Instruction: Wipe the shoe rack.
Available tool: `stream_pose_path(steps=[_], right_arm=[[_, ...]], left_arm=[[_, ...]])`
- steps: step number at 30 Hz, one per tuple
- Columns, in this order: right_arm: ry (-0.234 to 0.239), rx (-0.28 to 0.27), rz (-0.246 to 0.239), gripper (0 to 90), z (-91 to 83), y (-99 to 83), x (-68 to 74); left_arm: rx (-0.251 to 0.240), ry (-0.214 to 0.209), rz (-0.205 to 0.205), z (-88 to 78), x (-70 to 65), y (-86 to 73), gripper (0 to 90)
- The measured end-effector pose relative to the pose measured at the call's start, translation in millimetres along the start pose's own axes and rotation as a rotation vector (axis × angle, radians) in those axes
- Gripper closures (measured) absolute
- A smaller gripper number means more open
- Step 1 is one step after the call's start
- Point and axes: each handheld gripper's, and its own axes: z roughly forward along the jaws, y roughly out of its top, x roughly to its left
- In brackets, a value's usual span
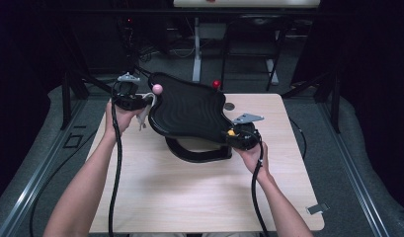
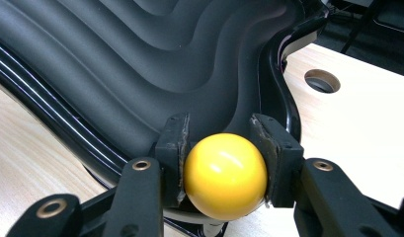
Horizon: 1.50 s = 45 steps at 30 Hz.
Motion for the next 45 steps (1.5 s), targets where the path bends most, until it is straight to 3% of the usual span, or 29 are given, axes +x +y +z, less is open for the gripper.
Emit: stream_pose_path(steps=[6, 13, 18, 23, 27, 30, 43, 45], right_arm=[[0.001, 0.0, -0.002, 59.6, -0.1, -0.2, -0.2], [0.0, 0.0, -0.003, 59.5, -0.2, -0.3, 0.1], [0.001, -0.002, -0.002, 59.6, -0.1, -0.4, -0.1], [-0.001, -0.003, -0.002, 59.5, -0.2, -0.7, 0.2], [0.0, -0.003, -0.002, 59.5, -0.1, -0.7, 0.1], [-0.002, -0.011, -0.001, 59.5, 0.4, -0.9, 0.4], [-0.005, -0.012, 0.001, 59.5, 0.1, -1.4, 1.0], [-0.005, -0.013, 0.001, 59.5, 0.1, -1.5, 1.0]], left_arm=[[-0.026, -0.017, -0.037, 1.0, 2.0, -6.1, 83.1], [-0.011, -0.019, -0.025, 5.5, 1.6, -13.9, 83.0], [-0.047, -0.019, -0.052, 10.4, 1.5, -20.9, 83.0], [-0.047, -0.023, -0.052, 13.4, 1.6, -28.6, 82.9], [-0.041, -0.021, -0.034, 16.0, 0.0, -32.0, 82.9], [-0.06, -0.041, -0.057, 18.8, 1.7, -37.8, 82.8], [-0.046, -0.032, -0.073, 35.5, -0.9, -63.0, 82.4], [-0.058, -0.032, -0.091, 36.7, 0.4, -66.4, 82.5]])
